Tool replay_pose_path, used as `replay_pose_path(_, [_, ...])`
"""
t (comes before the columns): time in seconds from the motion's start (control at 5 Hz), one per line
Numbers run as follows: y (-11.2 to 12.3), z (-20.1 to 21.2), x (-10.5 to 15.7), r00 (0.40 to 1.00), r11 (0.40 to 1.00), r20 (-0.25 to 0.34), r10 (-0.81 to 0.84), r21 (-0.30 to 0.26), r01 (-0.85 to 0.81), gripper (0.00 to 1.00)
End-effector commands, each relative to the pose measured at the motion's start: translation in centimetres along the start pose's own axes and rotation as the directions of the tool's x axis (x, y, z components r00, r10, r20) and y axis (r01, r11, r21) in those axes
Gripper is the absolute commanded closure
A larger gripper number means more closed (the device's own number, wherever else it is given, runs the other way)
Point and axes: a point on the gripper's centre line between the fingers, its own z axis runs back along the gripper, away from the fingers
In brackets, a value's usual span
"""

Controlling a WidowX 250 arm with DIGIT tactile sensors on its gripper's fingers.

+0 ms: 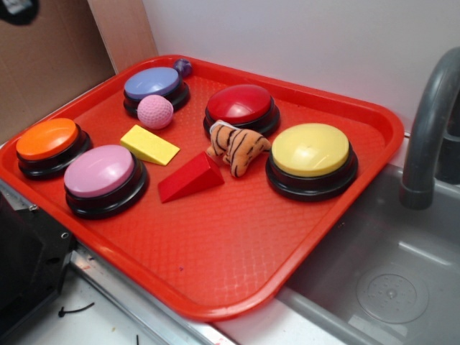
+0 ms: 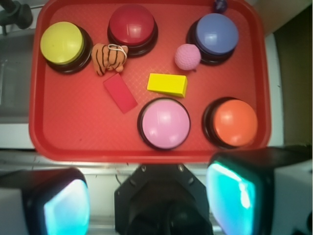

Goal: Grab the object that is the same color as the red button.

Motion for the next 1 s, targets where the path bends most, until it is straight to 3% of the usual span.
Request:
replay_pose_path(0.0, [-0.8,-3.6,3.5,0.987,0.989,0.062,-0.15,0.024,0.149,0.0])
replay_pose_path(0.2, [-1.2,-6.0,4.9,0.957,0.963,0.11,-0.27,0.037,0.268,0.0])
replay_pose_path(0.4, [-1.0,-8.3,6.1,0.934,0.942,0.133,-0.331,-0.01,0.335,0.0])
replay_pose_path(0.6, [-1.0,-10.1,6.9,0.923,0.929,0.134,-0.36,-0.043,0.369,0.0])
replay_pose_path(0.8, [-1.5,-12.2,7.4,0.924,0.927,0.11,-0.367,-0.033,0.373,0.0])
